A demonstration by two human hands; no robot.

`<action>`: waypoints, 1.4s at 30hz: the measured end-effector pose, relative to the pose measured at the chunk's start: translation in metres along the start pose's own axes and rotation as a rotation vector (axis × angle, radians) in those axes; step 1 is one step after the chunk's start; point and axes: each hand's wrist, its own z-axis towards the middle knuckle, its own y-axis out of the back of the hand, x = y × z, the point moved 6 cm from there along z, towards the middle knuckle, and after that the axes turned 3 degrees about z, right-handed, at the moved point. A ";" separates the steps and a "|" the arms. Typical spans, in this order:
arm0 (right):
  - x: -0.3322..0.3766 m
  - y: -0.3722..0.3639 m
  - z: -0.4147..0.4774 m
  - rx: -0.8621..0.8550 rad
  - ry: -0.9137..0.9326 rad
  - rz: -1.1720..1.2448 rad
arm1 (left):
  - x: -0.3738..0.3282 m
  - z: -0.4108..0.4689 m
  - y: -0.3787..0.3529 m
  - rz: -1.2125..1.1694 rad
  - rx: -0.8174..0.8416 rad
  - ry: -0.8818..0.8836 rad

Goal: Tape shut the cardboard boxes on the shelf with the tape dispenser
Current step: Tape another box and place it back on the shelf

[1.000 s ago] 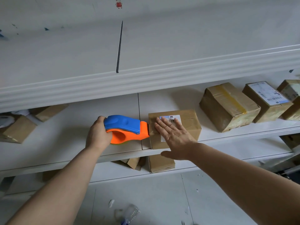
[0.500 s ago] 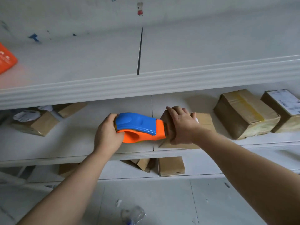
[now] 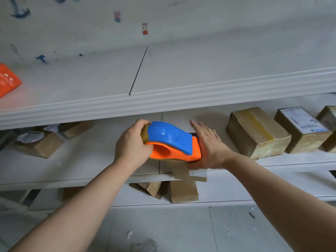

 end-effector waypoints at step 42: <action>0.027 -0.030 -0.001 0.133 0.176 -0.626 | 0.092 0.014 -0.012 0.155 0.054 0.220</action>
